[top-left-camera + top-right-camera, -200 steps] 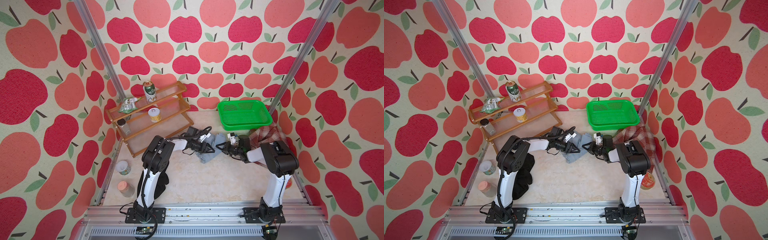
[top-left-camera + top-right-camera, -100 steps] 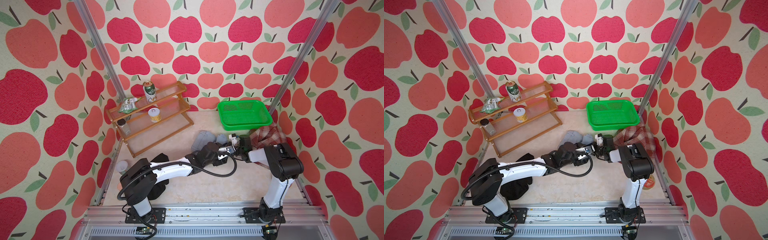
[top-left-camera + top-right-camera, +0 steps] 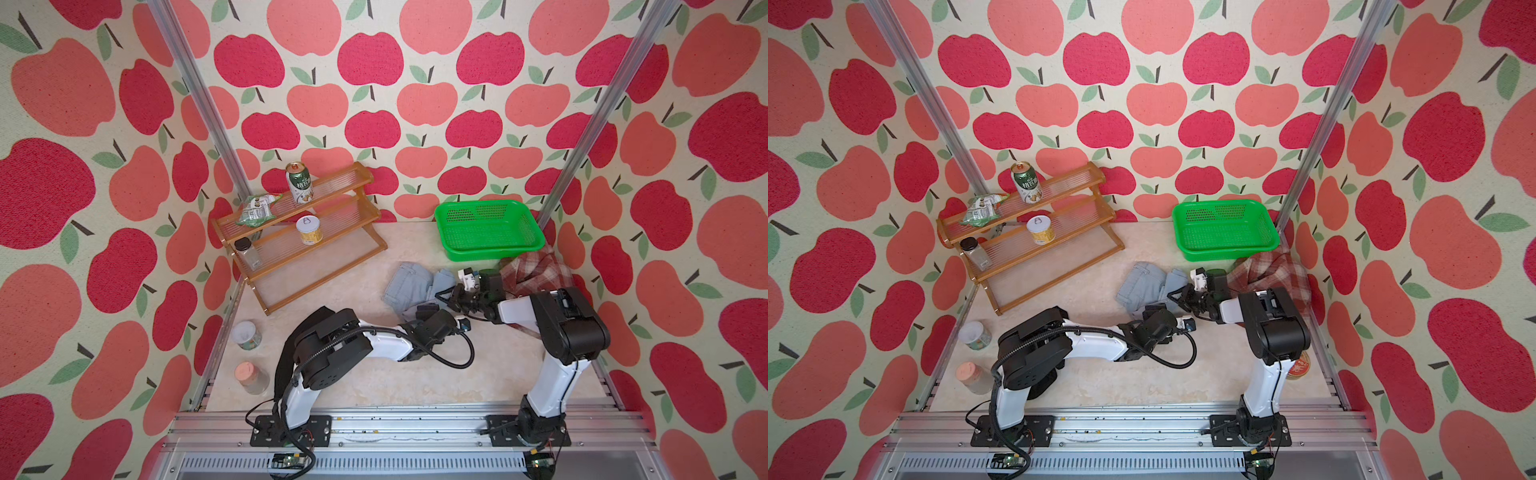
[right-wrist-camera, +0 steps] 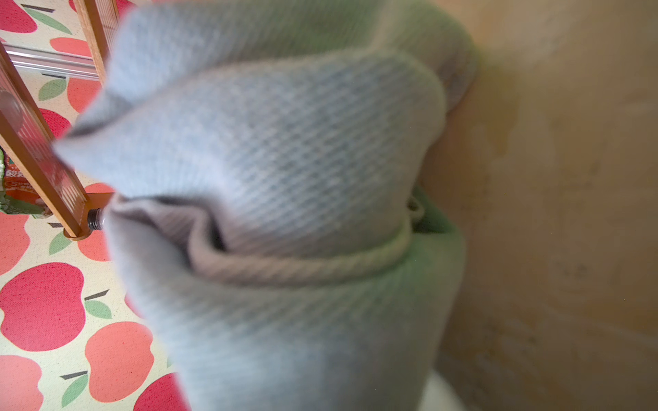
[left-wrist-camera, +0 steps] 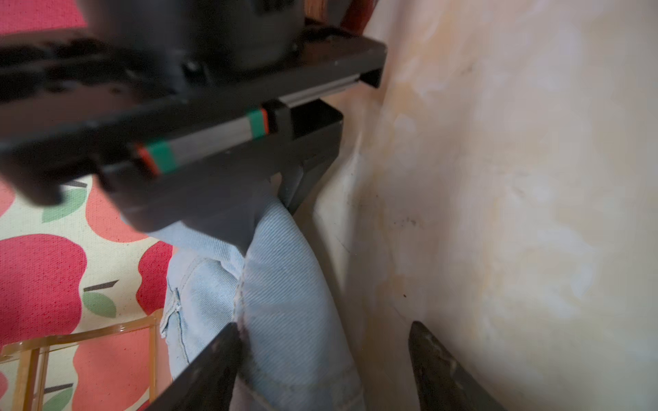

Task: Roll up the skirts
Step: Roll the skirt at the center of the board.

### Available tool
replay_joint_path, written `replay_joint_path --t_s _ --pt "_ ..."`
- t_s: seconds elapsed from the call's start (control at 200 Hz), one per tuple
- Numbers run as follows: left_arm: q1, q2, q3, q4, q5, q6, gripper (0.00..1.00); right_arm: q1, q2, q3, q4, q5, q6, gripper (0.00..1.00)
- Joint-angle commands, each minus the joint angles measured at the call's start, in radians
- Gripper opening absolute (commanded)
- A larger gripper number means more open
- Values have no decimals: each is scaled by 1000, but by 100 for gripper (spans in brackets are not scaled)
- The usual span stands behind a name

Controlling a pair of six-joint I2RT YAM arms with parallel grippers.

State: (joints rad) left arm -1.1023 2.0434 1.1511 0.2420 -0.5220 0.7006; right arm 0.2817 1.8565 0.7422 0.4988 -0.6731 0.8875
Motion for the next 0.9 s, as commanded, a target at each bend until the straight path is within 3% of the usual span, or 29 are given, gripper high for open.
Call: replay_joint_path --t_s 0.0,0.1,0.18,0.25,0.325,0.4,0.46,0.605,0.705,0.895 --pt "8 69 59 -138 -138 -54 74 -16 -25 7 -74 -17 -22 0" --pt "16 132 105 -205 -180 -67 68 -26 -39 11 -97 -23 -33 0" --pt "22 173 141 -257 -188 -79 57 -32 -49 12 -118 -28 -42 0" --pt "35 197 192 -363 -166 -130 38 -38 -57 16 -135 -32 -52 0" --pt "44 199 217 -411 -142 -169 0 -45 -62 16 -151 -35 -62 0" --pt "44 180 205 -397 -107 -169 0 -53 -66 16 -156 -39 -67 0" --pt "50 159 208 -422 -49 -199 0 -63 -71 14 -155 -48 -67 6" --pt "102 89 203 -473 188 -323 0 -99 -114 5 -173 -56 -77 45" --pt "153 32 172 -458 375 -397 0 -138 -163 -18 -188 -52 -94 61" --pt "243 -24 115 -353 746 -502 0 -189 -240 -73 -166 -77 -104 70"
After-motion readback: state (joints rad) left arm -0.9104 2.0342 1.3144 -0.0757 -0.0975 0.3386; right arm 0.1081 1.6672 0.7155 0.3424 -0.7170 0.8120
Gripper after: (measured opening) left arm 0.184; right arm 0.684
